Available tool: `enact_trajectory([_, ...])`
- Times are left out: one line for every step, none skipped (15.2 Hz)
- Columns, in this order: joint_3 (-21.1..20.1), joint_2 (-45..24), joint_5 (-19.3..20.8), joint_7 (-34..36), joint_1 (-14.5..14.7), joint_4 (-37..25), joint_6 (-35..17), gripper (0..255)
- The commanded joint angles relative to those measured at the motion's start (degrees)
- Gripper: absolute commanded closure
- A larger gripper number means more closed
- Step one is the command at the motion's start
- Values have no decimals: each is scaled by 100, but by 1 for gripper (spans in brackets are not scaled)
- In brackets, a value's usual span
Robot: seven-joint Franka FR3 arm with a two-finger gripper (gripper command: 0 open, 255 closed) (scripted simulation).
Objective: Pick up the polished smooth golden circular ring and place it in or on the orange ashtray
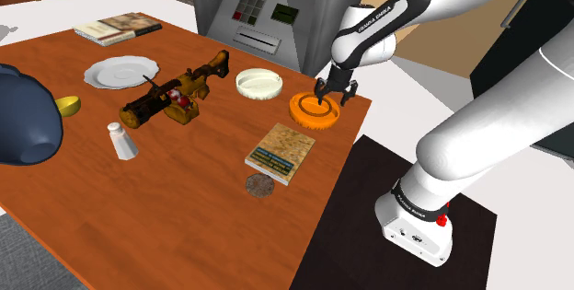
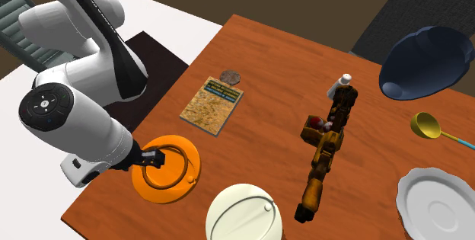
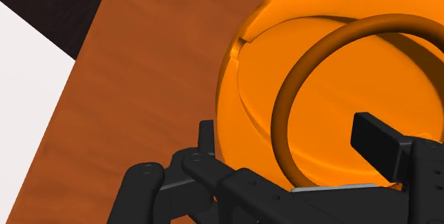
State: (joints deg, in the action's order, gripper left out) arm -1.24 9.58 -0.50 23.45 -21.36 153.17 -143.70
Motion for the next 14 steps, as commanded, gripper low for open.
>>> enact_trajectory([0, 0, 0, 0, 0, 0, 0, 0])
enact_trajectory([0, 0, 0, 0, 0, 0, 0, 0])
enact_trajectory([1, 186, -3, -2, 1, -52, 238, 0])
enact_trajectory([3, 361, -6, -4, 2, -113, 474, 0])
enact_trajectory([5, 526, -8, -6, 2, -183, 709, 0])
enact_trajectory([6, 648, -8, -7, 3, -245, 893, 0])
enact_trajectory([6, 648, -8, -7, 3, -245, 893, 0])
enact_trajectory([6, 649, -8, -7, 3, -244, 893, 0])
enact_trajectory([6, 648, -8, -7, 3, -245, 893, 0])
enact_trajectory([6, 648, -8, -7, 3, -245, 893, 0])
enact_trajectory([6, 648, -8, -7, 3, -245, 893, 0])
enact_trajectory([6, 648, -8, -7, 3, -245, 893, 0])
enact_trajectory([6, 648, -8, -7, 3, -245, 893, 0])
enact_trajectory([6, 648, -8, -7, 3, -245, 893, 0])
